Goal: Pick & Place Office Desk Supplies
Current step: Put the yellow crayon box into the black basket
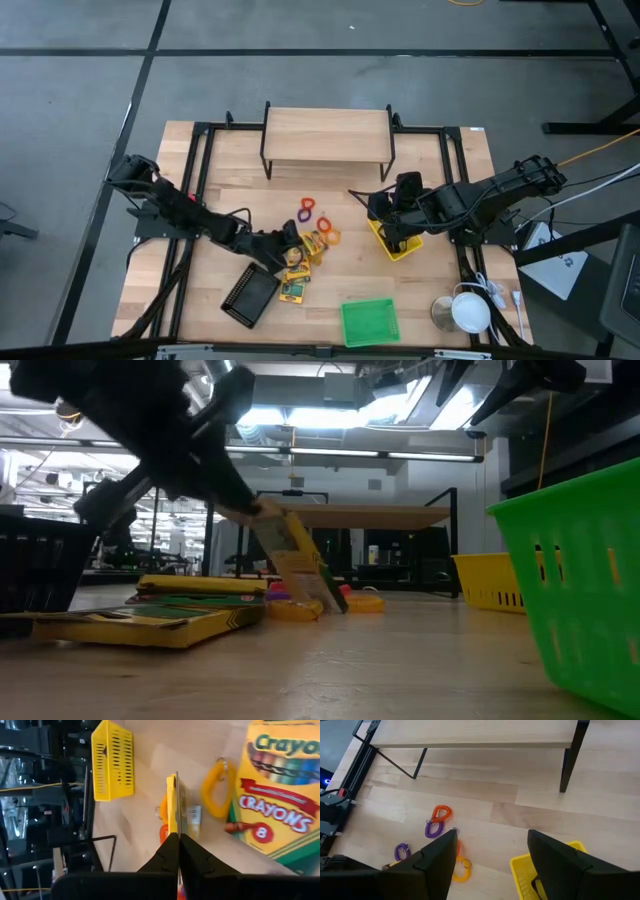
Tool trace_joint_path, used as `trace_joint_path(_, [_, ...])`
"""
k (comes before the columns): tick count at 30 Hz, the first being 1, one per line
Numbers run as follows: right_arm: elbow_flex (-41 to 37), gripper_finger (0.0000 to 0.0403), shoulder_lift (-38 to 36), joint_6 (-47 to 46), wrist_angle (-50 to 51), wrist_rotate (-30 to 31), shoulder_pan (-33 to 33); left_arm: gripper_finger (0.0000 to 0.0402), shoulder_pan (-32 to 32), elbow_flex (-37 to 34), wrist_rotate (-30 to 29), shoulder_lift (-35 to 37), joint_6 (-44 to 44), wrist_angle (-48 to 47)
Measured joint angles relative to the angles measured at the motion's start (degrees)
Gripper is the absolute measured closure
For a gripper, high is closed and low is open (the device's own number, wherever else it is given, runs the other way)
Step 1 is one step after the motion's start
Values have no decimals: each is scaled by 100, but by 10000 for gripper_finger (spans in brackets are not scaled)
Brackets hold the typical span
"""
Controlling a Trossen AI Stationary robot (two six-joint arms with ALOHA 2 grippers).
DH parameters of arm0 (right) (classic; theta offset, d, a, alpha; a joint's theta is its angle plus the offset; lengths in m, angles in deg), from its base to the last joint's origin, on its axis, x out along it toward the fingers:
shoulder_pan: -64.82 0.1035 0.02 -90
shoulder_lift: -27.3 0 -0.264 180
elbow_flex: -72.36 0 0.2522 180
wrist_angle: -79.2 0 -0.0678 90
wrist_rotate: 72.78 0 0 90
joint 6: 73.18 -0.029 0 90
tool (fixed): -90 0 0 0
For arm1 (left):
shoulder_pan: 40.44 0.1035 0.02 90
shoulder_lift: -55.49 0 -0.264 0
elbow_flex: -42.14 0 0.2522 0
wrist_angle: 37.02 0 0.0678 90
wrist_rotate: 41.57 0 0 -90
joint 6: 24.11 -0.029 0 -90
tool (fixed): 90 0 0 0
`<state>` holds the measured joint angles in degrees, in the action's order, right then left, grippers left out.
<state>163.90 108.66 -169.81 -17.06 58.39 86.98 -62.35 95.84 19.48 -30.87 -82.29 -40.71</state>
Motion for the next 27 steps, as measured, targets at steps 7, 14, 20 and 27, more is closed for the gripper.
trace_joint_path(7, [0,158,0,154,3,37,1,400,228,308,-447,17,31,-406])
trace_joint_path(14, [0,158,0,260,2,41,0,400,459,719,-683,557,210,-1109])
trace_joint_path(20, [0,158,0,412,4,41,2,400,518,1500,-929,1242,1186,-2398])
trace_joint_path(27, [0,158,0,496,2,42,1,400,377,2642,-1045,1732,3372,-4671])
